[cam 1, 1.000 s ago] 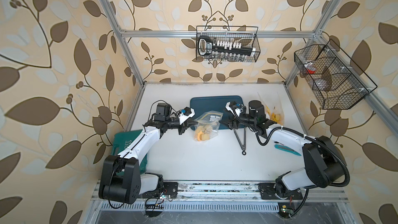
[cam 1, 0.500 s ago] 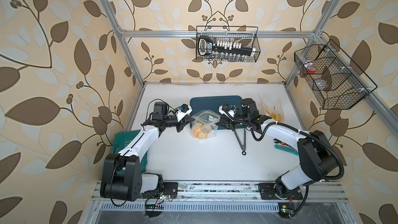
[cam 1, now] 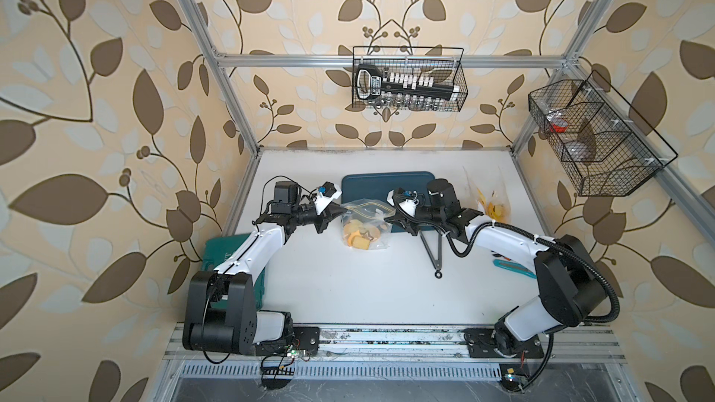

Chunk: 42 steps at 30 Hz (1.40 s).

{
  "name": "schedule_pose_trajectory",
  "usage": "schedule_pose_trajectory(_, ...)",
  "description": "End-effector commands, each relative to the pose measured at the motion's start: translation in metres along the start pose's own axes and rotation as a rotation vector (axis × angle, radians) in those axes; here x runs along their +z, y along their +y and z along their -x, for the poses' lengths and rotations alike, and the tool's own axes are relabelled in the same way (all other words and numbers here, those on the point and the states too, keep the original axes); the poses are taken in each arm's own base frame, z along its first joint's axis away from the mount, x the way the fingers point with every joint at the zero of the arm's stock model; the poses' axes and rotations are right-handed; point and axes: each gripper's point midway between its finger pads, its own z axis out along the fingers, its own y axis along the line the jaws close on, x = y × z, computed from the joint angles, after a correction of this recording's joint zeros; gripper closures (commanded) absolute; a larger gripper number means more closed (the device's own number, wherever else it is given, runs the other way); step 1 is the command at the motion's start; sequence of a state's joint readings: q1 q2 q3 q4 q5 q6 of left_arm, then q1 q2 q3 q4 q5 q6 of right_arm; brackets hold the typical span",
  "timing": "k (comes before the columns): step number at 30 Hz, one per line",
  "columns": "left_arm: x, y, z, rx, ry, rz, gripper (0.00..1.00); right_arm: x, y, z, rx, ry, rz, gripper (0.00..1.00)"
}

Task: Put the cookies into a resealable bag to prevent moisture
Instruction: Adjust the ziploc bag at the center of the board.

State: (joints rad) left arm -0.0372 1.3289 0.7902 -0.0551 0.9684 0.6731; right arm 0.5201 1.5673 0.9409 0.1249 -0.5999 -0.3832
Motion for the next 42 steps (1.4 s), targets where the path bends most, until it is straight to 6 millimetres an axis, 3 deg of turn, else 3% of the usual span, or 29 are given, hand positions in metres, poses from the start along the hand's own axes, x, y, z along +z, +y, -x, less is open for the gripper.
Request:
schedule_pose_trajectory(1, -0.006, 0.008, 0.017, 0.034, -0.041, 0.014, 1.00, -0.006, -0.002, 0.022, -0.039, -0.044, -0.024, 0.78)
schedule_pose_trajectory(8, -0.011, 0.012, 0.017, 0.028, -0.051, 0.054, 1.00, -0.013, -0.002, 0.030, -0.021, -0.072, -0.049, 0.99)
schedule_pose_trajectory(14, -0.023, 0.012, 0.027, 0.037, -0.088, 0.146, 1.00, -0.023, 0.003, 0.030, 0.021, -0.029, -0.123, 1.00)
schedule_pose_trajectory(18, -0.031, -0.012, 0.041, 0.086, -0.166, 0.104, 1.00, -0.035, 0.011, 0.030, 0.153, 0.032, -0.240, 1.00)
schedule_pose_trajectory(20, -0.033, -0.028, 0.046, 0.121, -0.196, 0.058, 1.00, -0.039, 0.025, 0.026, 0.224, 0.065, -0.252, 1.00)
schedule_pose_trajectory(24, -0.020, -0.062, 0.042, 0.154, -0.170, -0.124, 1.00, -0.040, 0.060, 0.005, 0.324, 0.130, -0.244, 1.00)
schedule_pose_trajectory(26, -0.012, -0.074, 0.038, 0.149, -0.148, -0.211, 1.00, -0.043, 0.067, -0.008, 0.351, 0.148, -0.274, 1.00)
schedule_pose_trajectory(31, -0.002, -0.082, 0.031, 0.117, -0.136, -0.320, 1.00, -0.051, 0.075, -0.028, 0.333, 0.172, -0.266, 1.00)
schedule_pose_trajectory(34, 0.003, -0.081, 0.027, 0.091, -0.124, -0.348, 1.00, -0.053, 0.092, -0.026, 0.272, 0.223, -0.163, 0.76)
schedule_pose_trajectory(36, 0.005, -0.079, 0.025, 0.076, -0.118, -0.355, 1.00, -0.058, 0.092, -0.025, 0.247, 0.273, -0.153, 0.63)
schedule_pose_trajectory(38, 0.006, -0.079, 0.024, 0.072, -0.114, -0.356, 1.00, -0.062, 0.087, -0.025, 0.232, 0.307, -0.166, 0.58)
schedule_pose_trajectory(42, 0.007, -0.077, 0.023, 0.074, -0.110, -0.347, 1.00, -0.066, 0.075, -0.019, 0.198, 0.316, -0.183, 0.56)
